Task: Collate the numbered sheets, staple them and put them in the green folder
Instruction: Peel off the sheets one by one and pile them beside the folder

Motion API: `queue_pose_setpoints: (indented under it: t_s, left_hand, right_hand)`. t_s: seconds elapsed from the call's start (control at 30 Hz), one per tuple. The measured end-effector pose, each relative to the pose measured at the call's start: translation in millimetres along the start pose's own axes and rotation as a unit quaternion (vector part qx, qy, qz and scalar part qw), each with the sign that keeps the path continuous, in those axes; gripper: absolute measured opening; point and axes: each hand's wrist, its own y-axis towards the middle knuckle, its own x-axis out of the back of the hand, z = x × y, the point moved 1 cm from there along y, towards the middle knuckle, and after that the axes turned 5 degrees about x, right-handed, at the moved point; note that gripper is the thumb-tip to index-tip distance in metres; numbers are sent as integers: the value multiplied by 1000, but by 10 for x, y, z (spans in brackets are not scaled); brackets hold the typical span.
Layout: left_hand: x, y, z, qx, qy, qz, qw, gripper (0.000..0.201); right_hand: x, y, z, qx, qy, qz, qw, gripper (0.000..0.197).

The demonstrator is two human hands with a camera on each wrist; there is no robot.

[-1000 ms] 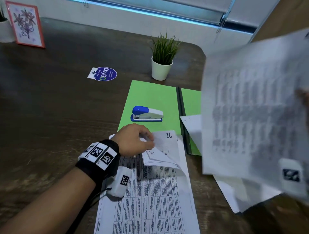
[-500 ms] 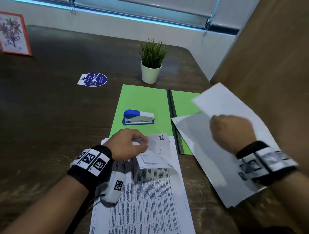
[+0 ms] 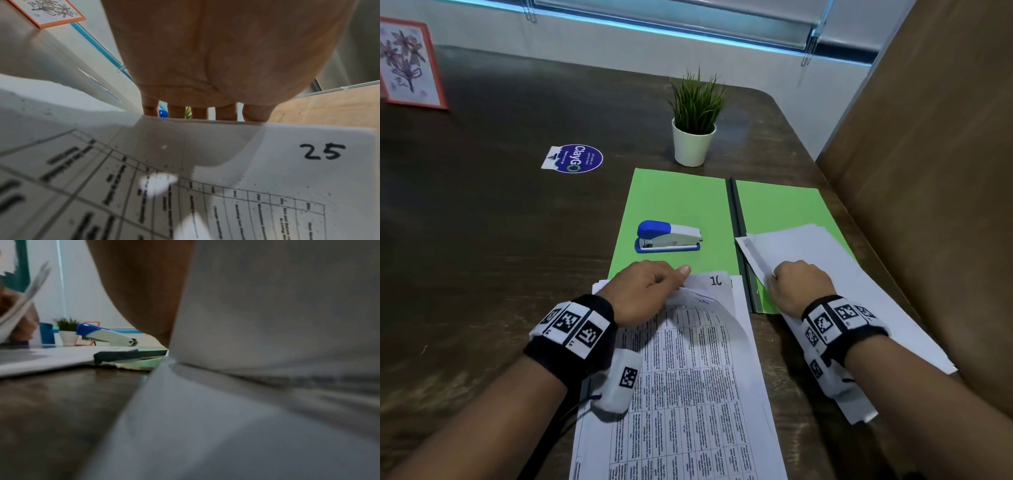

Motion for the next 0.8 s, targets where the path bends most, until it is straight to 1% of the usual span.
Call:
queue_pose_setpoints:
  t_s: [0.07, 0.13, 0.2, 0.27, 0.33, 0.4, 0.5, 0.53, 0.57, 0.63, 0.7, 0.77, 0.8]
  left_hand:
    - [-1, -11, -2, -1, 2, 1, 1000, 90]
    - [-3, -11, -10, 6, 8, 1, 1000, 92]
    - [-8, -3, -6, 18, 10, 4, 1000, 99]
    - [-15, 3, 0, 22, 10, 9, 1000, 98]
    - [-17, 5, -1, 18, 3, 12, 1000, 83]
    - [-21, 5, 6, 16, -15, 13, 1000, 61]
    - [-47, 15, 47, 22, -34, 6, 999, 22]
    - [-61, 10, 52, 26, -38, 2, 999, 11]
    - [-75, 2, 51, 25, -41, 0, 999, 9]
    - [-100, -12, 46, 15, -42, -2, 999, 27]
    - [-98, -16, 46, 13, -37, 0, 999, 39]
    - [-99, -11, 52, 10, -35, 9, 999, 40]
    - [-100, -5, 55, 9, -40, 13, 999, 38]
  right_hand:
    - [-38, 10, -31, -20, 67, 17, 997, 50]
    - [-33, 16, -65, -33, 136, 43, 989, 55]
    - [43, -21, -66, -30, 174, 62, 982, 54]
    - [145, -94, -15, -8, 206, 46, 978, 47]
    - [235, -218, 94, 28, 264, -3, 964, 37]
    - [270, -363, 237, 62, 339, -51, 937, 28]
    - [236, -553, 421, 84, 435, -76, 893, 14]
    - [200, -593, 455, 81, 458, -72, 882, 18]
    - [168, -631, 482, 77, 478, -67, 872, 27]
    - [80, -682, 503, 74, 511, -65, 854, 44]
    - [-21, -720, 507, 78, 544, -64, 833, 51]
    - [-133, -748, 484, 87, 575, -50, 812, 51]
    - [-170, -756, 472, 94, 582, -39, 807, 50]
